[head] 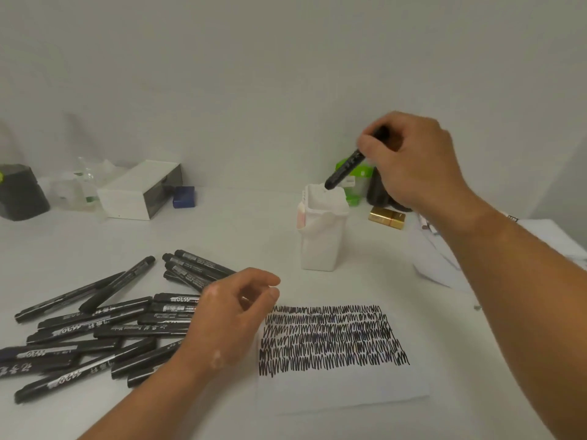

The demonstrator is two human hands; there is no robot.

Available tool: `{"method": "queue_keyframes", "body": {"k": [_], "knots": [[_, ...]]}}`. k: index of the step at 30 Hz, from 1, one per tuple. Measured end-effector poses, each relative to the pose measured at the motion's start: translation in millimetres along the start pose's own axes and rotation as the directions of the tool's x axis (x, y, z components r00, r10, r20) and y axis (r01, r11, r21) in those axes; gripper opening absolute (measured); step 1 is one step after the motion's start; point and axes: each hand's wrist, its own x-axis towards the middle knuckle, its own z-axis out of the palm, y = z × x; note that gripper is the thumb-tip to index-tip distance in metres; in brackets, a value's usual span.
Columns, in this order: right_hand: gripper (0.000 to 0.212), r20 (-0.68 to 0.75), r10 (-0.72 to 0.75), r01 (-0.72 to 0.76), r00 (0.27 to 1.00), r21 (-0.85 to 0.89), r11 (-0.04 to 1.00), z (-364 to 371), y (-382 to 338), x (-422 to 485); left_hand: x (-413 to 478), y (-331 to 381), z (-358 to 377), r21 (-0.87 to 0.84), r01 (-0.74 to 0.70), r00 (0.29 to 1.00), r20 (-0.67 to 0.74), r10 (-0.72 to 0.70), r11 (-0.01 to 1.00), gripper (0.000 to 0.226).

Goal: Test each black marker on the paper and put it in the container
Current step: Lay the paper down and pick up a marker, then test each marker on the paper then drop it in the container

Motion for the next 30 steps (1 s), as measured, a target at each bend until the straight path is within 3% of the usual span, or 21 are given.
{"method": "queue_keyframes", "body": {"k": [5,8,12,23,26,30], "knots": [[0.012,0.289,0.014,0.09,0.957,-0.344,0.935,58,10,9,2,-1,-2,0.043,-0.016,1.0,-0.025,0.017,0.999,0.011],[0.013,0.425,0.067,0.12,0.903,-0.398,0.909,81,15,2,3,-4,-5,0.044,-0.018,0.999,-0.028,0.02,0.999,0.013],[0.028,0.484,0.116,0.121,0.867,-0.433,0.893,95,20,-4,4,-6,-8,0.066,-0.027,0.999,-0.022,0.028,0.997,0.012],[0.04,0.484,0.121,0.174,0.867,-0.52,0.836,94,22,-11,4,-5,-8,0.102,-0.06,0.998,0.012,0.059,0.993,0.009],[0.039,0.359,0.074,0.103,0.93,-0.45,0.887,76,18,-12,3,-5,-8,0.116,-0.061,0.998,0.019,0.059,0.991,0.01],[0.023,0.114,-0.041,0.062,0.993,-0.19,0.98,41,22,-55,3,-1,-13,0.142,-0.079,0.997,0.021,0.076,0.987,0.01]]}}
